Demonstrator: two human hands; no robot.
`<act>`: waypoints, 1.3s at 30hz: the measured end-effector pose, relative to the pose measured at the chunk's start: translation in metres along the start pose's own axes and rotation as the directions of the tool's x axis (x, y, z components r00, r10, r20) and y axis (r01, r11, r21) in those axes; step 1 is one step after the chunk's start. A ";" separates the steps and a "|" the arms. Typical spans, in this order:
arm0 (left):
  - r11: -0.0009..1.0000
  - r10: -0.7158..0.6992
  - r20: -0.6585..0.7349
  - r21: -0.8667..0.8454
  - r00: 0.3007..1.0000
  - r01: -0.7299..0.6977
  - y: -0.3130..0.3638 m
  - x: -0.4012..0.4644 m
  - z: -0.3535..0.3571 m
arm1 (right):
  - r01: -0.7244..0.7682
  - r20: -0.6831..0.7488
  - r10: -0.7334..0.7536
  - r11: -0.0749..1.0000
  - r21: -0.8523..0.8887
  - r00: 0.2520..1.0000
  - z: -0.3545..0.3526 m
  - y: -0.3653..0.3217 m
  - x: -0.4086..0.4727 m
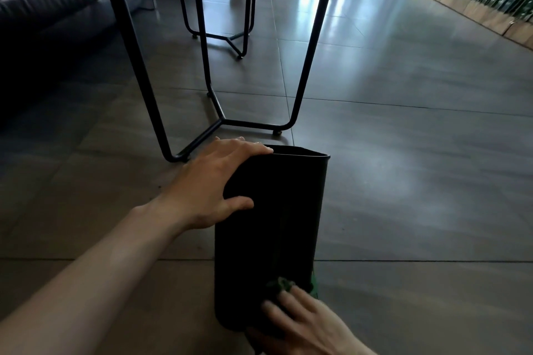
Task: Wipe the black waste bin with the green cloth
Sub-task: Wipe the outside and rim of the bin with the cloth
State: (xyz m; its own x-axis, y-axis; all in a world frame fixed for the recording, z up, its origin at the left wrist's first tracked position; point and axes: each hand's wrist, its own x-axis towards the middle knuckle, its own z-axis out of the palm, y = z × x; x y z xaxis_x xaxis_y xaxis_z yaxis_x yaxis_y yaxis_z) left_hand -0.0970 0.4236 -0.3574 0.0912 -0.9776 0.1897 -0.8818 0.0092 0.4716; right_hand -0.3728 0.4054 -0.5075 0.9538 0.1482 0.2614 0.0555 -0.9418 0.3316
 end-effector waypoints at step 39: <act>1.000 -0.014 0.000 0.004 1.000 0.014 -0.001 0.000 -0.001 | -0.654 -0.360 0.713 0.698 0.291 0.601 -0.050 0.106 0.103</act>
State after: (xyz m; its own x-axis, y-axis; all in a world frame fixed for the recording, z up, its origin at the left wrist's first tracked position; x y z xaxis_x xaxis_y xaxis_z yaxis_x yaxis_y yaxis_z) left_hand -0.0956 0.4239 -0.3572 0.1035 -0.9777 0.1830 -0.8821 -0.0052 0.4710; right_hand -0.2837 0.3361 -0.4005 0.5064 -0.4741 0.7202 -0.4990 -0.8423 -0.2036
